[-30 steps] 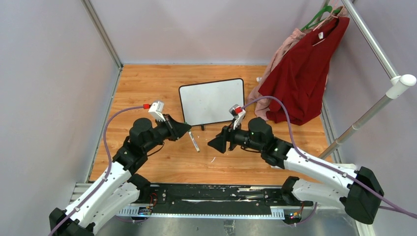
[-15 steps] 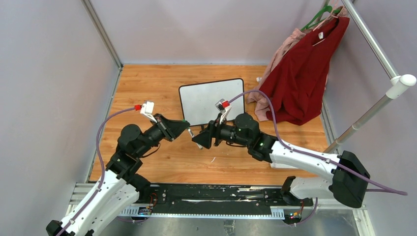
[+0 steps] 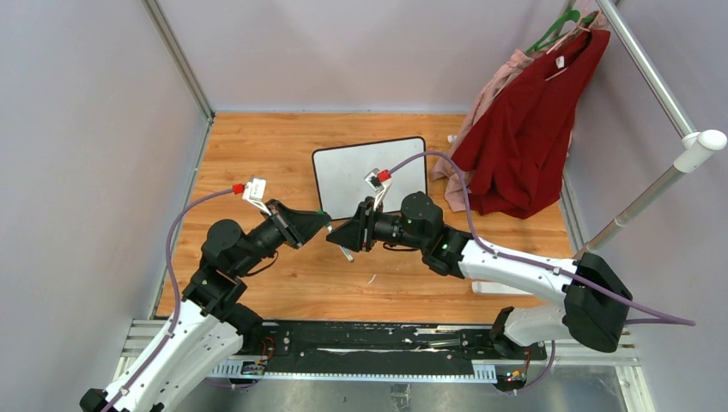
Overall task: Write a sentence on the whiteboard
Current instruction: Open the whiteboard marker at the center of the board.
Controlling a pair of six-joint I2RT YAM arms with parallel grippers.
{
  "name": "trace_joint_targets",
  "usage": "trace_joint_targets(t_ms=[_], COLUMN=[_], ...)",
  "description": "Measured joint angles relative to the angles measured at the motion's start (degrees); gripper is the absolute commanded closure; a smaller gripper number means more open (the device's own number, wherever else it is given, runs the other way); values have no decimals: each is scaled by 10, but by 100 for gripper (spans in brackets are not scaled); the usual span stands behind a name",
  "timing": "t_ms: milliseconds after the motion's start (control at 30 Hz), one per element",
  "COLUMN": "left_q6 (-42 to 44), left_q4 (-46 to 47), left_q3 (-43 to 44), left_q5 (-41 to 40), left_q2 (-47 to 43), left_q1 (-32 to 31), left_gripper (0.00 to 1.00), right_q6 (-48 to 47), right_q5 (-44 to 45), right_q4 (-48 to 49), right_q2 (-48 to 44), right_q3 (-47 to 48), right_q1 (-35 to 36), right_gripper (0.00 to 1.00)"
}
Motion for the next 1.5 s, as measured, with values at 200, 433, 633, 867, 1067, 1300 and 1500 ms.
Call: trace_joint_targets(t_ms=[200, 433, 633, 867, 1067, 1300, 1500], left_q6=[-19, -40, -52, -50, -42, 6, 57], left_q4=[-1, -5, -27, -37, -35, -135, -236], left_q3=[1, 8, 15, 24, 33, 61, 73], left_q5=[0, -3, -4, -68, -108, -164, -193], left_q2=[-1, -9, -25, -43, -54, -45, 7], left_q1=[0, -3, -15, -5, -4, -4, -4], left_gripper=[100, 100, 100, 100, 100, 100, 100], right_q6=[-8, -13, -16, -17, -19, -73, -137], right_q5=[-19, -20, -15, -5, 10, 83, 213], right_q4=[11, 16, 24, -7, -42, -156, -322], right_q2=[-1, -24, -53, -101, -144, -246, -342], right_q3=[0, -14, -37, -86, -95, -98, -97], right_q1=[2, 4, 11, 15, 14, 14, 14], right_gripper=[100, 100, 100, 100, 100, 100, 100])
